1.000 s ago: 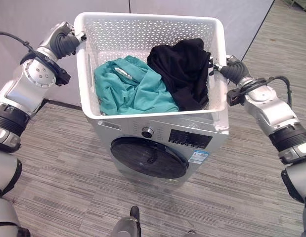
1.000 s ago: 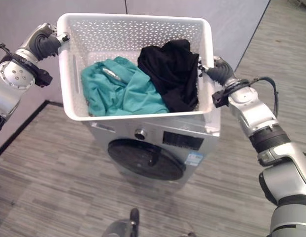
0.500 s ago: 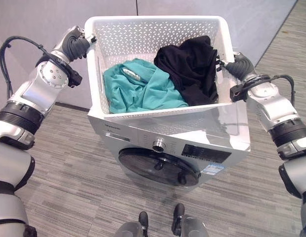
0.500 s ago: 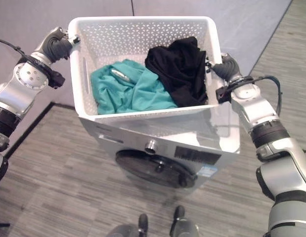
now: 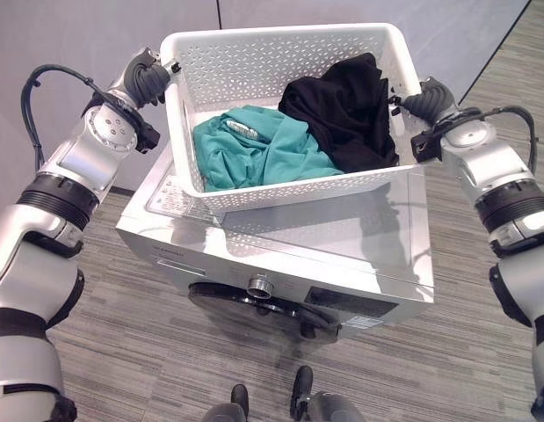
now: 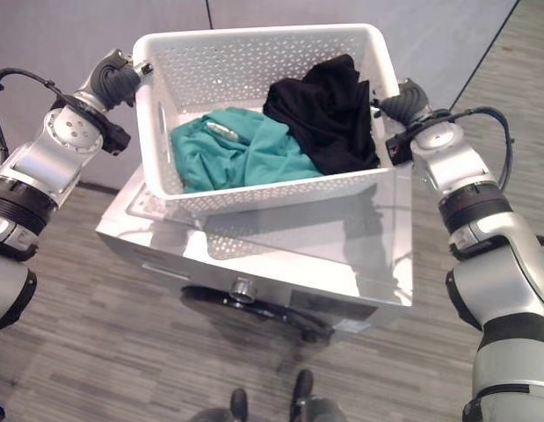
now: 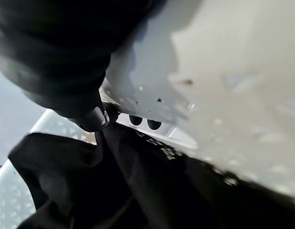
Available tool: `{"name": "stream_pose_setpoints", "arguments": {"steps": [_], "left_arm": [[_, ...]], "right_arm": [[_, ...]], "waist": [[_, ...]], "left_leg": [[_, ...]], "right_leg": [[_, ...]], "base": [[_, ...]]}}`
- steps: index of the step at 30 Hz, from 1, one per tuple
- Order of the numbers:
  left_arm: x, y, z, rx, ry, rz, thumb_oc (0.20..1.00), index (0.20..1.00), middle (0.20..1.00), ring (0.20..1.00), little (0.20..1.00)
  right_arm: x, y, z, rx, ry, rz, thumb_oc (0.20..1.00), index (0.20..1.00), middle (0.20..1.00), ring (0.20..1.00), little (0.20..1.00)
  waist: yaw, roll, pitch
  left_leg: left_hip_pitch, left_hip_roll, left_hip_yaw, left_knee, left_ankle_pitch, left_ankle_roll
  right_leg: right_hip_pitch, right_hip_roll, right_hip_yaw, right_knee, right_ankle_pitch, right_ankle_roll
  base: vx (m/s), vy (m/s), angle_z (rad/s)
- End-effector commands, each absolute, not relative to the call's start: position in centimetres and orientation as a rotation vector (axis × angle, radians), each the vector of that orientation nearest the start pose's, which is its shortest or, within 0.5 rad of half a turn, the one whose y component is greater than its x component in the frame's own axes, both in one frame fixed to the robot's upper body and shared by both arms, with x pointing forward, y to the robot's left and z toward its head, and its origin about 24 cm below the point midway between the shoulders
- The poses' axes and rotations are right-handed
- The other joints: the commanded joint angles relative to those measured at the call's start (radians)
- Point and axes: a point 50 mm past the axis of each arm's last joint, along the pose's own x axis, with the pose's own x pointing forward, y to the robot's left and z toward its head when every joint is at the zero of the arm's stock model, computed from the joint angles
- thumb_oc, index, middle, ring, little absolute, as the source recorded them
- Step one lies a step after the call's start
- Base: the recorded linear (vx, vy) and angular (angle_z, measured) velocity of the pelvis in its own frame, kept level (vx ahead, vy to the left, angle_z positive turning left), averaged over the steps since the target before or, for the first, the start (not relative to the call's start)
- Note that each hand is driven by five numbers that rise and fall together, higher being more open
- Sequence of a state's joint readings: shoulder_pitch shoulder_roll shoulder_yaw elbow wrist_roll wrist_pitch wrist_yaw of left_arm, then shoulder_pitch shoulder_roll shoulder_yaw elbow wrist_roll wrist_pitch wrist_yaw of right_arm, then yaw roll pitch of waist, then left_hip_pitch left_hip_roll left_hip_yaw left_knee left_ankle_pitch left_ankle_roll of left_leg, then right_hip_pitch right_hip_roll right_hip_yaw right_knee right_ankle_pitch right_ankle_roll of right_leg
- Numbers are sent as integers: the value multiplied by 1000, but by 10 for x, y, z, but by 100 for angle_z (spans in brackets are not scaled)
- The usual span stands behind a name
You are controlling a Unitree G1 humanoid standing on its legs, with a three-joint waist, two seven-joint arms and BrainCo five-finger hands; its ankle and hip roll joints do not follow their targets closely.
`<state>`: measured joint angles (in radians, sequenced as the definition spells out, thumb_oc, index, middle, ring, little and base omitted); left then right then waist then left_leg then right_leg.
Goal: Grab the laundry basket,head to the washer,open it,put in the laundry and shut it.
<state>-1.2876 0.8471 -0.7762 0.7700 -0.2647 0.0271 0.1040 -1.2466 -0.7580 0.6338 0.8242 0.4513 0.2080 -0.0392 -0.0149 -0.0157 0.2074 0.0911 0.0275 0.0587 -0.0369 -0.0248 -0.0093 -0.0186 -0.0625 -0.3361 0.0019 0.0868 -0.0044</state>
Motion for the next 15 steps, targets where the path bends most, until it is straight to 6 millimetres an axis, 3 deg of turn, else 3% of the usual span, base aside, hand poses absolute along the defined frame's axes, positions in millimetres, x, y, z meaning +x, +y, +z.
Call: {"name": "stream_pose_setpoints", "arguments": {"steps": [1, 7, 15], "left_arm": [[391, 248, 346, 949, -379, 289, 200, 200, 200, 200, 200], [393, 249, 346, 970, -344, 288, 200, 200, 200, 200, 200], [396, 245, 344, 1030, -310, 253, 200, 200, 200, 200, 200]], "right_arm": [[405, -254, 286, -701, -56, -196, 200, 200, 200, 200, 200], [409, -246, 269, -735, -1, -140, 200, 200, 200, 200, 200], [403, -264, 244, -778, 93, -113, 200, 200, 200, 200, 200]], "waist": [[27, -18, -76], [27, -19, -83], [22, -33, -92]], "left_leg": [[24, 46, 1, -1, -59, -13], [39, 50, 8, -4, -62, -13], [69, 58, 16, -14, -65, -14]], "right_leg": [[49, -71, 26, 23, -119, 121], [63, -70, 36, 15, -116, 122], [85, -67, 43, 4, -108, 126]], "base": [[6, 17, 5], [-10, 6, -1], [-11, 7, -1]]}}
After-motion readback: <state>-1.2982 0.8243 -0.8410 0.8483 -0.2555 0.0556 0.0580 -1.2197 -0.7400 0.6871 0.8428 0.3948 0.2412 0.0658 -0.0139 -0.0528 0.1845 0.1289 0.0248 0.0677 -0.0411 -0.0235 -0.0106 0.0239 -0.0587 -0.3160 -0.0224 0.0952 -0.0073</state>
